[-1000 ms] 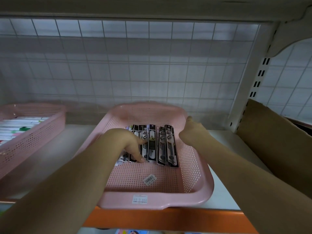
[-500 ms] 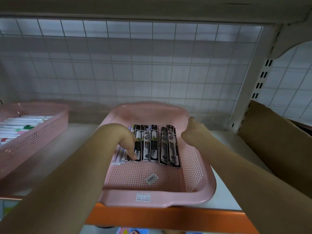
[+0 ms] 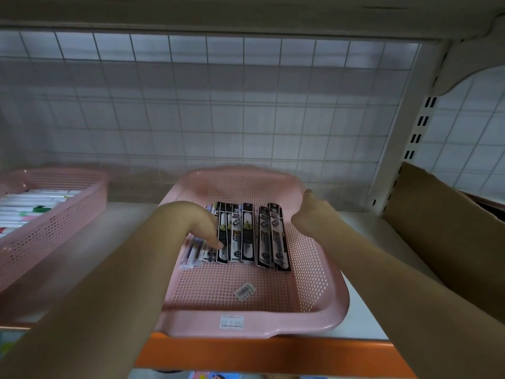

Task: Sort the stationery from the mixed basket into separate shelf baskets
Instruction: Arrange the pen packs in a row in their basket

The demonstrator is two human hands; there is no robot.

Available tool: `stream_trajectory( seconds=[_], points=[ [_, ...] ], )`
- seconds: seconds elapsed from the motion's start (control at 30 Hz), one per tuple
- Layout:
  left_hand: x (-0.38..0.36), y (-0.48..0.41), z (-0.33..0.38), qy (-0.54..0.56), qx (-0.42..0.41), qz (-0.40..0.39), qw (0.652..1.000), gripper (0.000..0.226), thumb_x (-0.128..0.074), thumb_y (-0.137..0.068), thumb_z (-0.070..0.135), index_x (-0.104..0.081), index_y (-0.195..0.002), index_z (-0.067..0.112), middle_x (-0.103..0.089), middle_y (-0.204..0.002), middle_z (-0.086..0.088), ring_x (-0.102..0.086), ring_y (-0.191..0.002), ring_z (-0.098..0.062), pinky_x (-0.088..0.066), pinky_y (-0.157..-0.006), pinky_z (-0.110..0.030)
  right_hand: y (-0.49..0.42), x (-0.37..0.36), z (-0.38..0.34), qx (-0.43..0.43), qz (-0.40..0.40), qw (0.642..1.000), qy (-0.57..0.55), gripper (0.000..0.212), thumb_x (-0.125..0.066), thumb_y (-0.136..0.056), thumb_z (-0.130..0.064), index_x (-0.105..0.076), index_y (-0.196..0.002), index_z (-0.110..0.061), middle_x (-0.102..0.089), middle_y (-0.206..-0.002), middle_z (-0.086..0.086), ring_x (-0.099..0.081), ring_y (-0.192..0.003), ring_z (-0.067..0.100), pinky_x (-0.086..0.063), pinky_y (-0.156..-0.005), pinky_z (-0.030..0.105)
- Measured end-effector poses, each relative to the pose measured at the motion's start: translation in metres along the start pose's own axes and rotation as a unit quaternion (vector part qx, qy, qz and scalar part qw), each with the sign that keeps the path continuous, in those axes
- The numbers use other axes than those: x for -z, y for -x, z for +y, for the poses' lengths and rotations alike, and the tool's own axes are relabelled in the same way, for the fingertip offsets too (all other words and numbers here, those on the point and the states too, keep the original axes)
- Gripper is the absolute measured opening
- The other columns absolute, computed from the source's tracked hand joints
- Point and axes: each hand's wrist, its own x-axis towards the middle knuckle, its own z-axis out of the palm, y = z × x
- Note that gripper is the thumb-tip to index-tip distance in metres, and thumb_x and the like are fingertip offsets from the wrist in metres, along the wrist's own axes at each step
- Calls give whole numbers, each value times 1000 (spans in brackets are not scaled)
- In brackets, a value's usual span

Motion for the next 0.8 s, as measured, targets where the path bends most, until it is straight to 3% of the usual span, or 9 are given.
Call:
stream_trajectory(
  seconds=[0.17, 0.4, 0.6, 0.7, 0.8],
  points=[
    [-1, 0, -1, 17, 4, 1, 1000, 66, -51, -93, 37, -22, -148, 14, -22, -154, -5, -26, -139, -25, -28, -110, -36, 0, 0, -1, 3, 3, 1000, 4, 73, -42, -84, -4, -9, -148, -9, -50, -127, 18, -55, -111, 32, -50, -88, 38],
    [2, 5, 0, 40, 2, 27, 999, 74, -52, -93, 37, -8, -150, 23, -9, -157, 0, -15, -143, -22, -20, -113, -35, 2, 1, -1, 3, 3, 1000, -1, 72, -43, -85, -4, -9, -148, -9, -51, -125, 17, -56, -109, 31, -50, -84, 36],
    [-10, -4, 25, 52, -93, 23, 994, 79, -57, -91, 31, -2, -147, 38, -3, -157, 7, -15, -143, -20, -22, -115, -39, 2, 1, -1, 0, -1, 1000, -3, 71, -43, -85, -5, -9, -148, -9, -51, -126, 17, -56, -109, 30, -51, -87, 37],
    [-16, -7, 42, 81, -153, 46, 984, 74, -48, -94, 18, -1, -146, 41, 1, -157, 10, -23, -141, -21, -38, -106, -35, 3, 2, -2, -2, -1, 1000, -12, 69, -43, -86, -5, -12, -147, -8, -51, -124, 16, -56, -108, 30, -51, -87, 38],
    [-21, -12, 51, 71, -175, 69, 980, 68, -36, -98, 11, 0, -147, 40, 0, -157, 10, -33, -135, -24, -50, -80, -27, 3, 2, -2, -4, -1, 1000, -12, 67, -44, -87, -6, -13, -147, -8, -52, -123, 16, -56, -107, 29, -49, -82, 34]
  ],
)
